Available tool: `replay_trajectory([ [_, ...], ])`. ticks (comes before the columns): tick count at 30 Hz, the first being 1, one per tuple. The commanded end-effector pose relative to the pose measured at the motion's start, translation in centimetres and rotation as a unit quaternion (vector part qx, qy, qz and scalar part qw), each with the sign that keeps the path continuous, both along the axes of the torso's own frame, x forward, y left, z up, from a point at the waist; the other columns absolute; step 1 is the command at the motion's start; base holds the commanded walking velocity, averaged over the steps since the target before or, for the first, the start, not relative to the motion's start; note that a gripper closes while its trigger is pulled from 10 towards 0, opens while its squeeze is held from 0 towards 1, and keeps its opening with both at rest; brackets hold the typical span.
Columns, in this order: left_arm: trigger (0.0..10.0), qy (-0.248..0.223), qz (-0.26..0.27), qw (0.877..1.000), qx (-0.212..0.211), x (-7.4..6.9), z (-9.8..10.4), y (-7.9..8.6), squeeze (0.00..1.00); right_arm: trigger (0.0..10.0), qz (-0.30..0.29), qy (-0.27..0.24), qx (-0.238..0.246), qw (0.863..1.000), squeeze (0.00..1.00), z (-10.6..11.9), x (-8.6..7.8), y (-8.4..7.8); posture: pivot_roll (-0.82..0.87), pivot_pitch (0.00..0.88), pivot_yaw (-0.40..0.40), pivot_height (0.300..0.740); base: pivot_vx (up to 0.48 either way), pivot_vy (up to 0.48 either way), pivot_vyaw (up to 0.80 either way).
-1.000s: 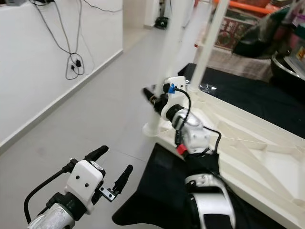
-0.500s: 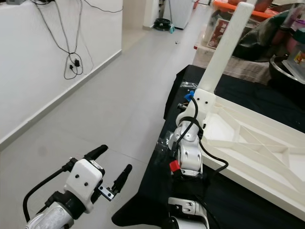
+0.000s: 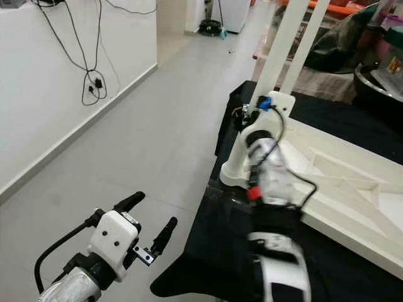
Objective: Building children table
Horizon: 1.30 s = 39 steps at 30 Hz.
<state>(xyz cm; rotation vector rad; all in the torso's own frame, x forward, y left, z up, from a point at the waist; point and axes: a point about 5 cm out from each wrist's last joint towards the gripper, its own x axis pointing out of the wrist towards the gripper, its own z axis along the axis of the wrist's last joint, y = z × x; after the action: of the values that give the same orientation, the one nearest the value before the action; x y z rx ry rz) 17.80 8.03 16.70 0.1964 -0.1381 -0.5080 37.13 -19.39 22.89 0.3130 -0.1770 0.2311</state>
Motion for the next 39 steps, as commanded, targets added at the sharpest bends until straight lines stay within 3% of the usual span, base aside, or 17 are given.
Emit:
replay_trajectory([
  [1, 10.0, 0.007, -0.007, 1.0, -0.001, -0.1, -0.4, -0.2, 0.0, 10.0, 0.151, 0.004, 0.003, 0.988, 0.0, -0.6, -0.7, 1.0, 0.13, 0.058, -0.111, 0.74, 0.0, 0.0, 0.0],
  [2, 10.0, 0.007, -0.007, 1.0, -0.001, -0.1, -0.4, -0.2, 0.0, 10.0, 0.244, 0.004, -0.004, 0.97, 0.0, -0.9, -1.7, 1.6, 0.13, 0.058, -0.111, 0.74, 0.0, 0.0, 0.0],
  [3, 10.0, 0.007, -0.007, 1.0, -0.001, -0.1, -0.4, -0.2, 0.0, 10.0, 0.244, 0.004, -0.004, 0.97, 0.0, -0.9, -1.7, 1.6, 0.13, 0.058, -0.111, 0.74, 0.0, 0.0, 0.0],
  [6, 10.0, 0.007, -0.006, 1.0, 0.0, -0.1, -0.3, -0.2, 0.0, 10.0, 0.403, 0.007, -0.062, 0.913, 0.0, -1.9, -3.7, 2.7, 0.13, 0.059, -0.113, 0.74, 0.0, 0.0, 0.0],
  [11, 10.0, 0.006, -0.005, 1.0, 0.0, -0.2, -0.3, -0.1, 0.0, 10.0, 0.428, 0.015, -0.075, 0.901, 0.0, -2.4, -3.4, 3.2, 0.14, 0.061, -0.115, 0.74, 0.0, 0.0, 0.0],
  [12, 10.0, 0.006, -0.005, 1.0, 0.0, -0.2, -0.3, -0.1, 0.0, 8.2, 0.429, 0.013, -0.083, 0.899, 0.0, -2.6, -3.1, 3.4, 0.14, 0.063, -0.116, 0.74, 0.0, 0.0, 0.0],
  [14, 10.0, 0.006, -0.004, 1.0, 0.0, -0.2, -0.3, -0.1, 0.0, 8.2, 0.429, 0.012, -0.089, 0.899, 0.0, -2.8, -2.9, 3.5, 0.14, 0.063, -0.116, 0.74, 0.0, 0.0, 0.0],
  [15, 10.0, 0.007, -0.004, 1.0, 0.001, -0.2, -0.3, -0.1, 0.0, 0.0, 0.399, 0.016, -0.103, 0.911, 0.0, -3.1, -2.2, 3.7, 0.14, 0.063, -0.113, 0.74, 0.0, 0.0, 0.0],
  [20, 10.0, 0.008, -0.004, 1.0, 0.001, -0.2, -0.3, -0.1, 0.0, 0.0, 0.186, 0.044, -0.106, 0.976, 0.0, -3.4, 0.3, 2.6, 0.13, 0.066, -0.114, 0.74, 0.0, 0.0, 0.0],
  [24, 10.0, 0.008, -0.004, 1.0, 0.001, -0.2, -0.3, -0.1, 0.0, 0.0, 0.126, 0.053, -0.094, 0.986, 0.0, -3.3, 0.6, 1.9, 0.13, 0.066, -0.114, 0.74, 0.0, 0.0, 0.0],
  [25, 10.0, 0.008, -0.004, 1.0, 0.001, -0.2, -0.3, -0.1, 0.0, 0.0, 0.015, 0.071, -0.071, 0.995, 0.0, -3.2, 0.8, 0.6, 0.13, 0.066, -0.108, 0.74, 0.0, 0.0, 0.0],
  [26, 10.0, 0.009, -0.004, 1.0, 0.0, -0.2, -0.4, 0.0, 0.0, 0.0, -0.104, 0.089, -0.061, 0.989, 0.0, -3.3, 0.4, -0.5, 0.12, 0.066, -0.106, 0.74, 0.0, 0.0, 0.0],
  [29, 10.0, 0.009, -0.003, 1.0, 0.0, -0.1, -0.4, 0.1, 0.0, 0.0, -0.182, 0.1, -0.054, 0.977, 0.0, -3.4, -0.1, -1.3, 0.12, 0.064, -0.105, 0.74, 0.0, 0.0, 0.0],
  [30, 10.0, 0.009, -0.004, 1.0, 0.001, -0.1, -0.4, 0.0, 0.0, 0.0, -0.258, 0.105, -0.049, 0.959, 0.0, -3.4, -1.0, -1.7, 0.12, 0.063, -0.105, 0.74, 0.0, 0.0, 0.0],
  [34, 10.0, 0.007, -0.005, 1.0, 0.002, 0.0, -0.4, 0.0, 0.0, 0.0, -0.343, 0.135, -0.017, 0.93, 0.0, -4.1, -2.8, 0.5, 0.14, 0.06, -0.111, 0.74, 0.0, 0.0, 0.0],
  [38, 10.0, 0.006, -0.004, 1.0, 0.002, 0.0, -0.4, 0.0, 0.0, 0.0, -0.347, 0.146, -0.003, 0.926, 0.0, -4.5, -2.7, 1.9, 0.14, 0.06, -0.112, 0.74, 0.0, 0.0, 0.0],
  [39, 10.0, 0.006, -0.003, 1.0, 0.003, 0.0, -0.4, 0.0, 0.0, 7.0, -0.328, 0.145, 0.011, 0.933, 0.0, -4.5, -2.4, 2.8, 0.13, 0.06, -0.111, 0.74, 0.0, 0.0, 0.0],
])
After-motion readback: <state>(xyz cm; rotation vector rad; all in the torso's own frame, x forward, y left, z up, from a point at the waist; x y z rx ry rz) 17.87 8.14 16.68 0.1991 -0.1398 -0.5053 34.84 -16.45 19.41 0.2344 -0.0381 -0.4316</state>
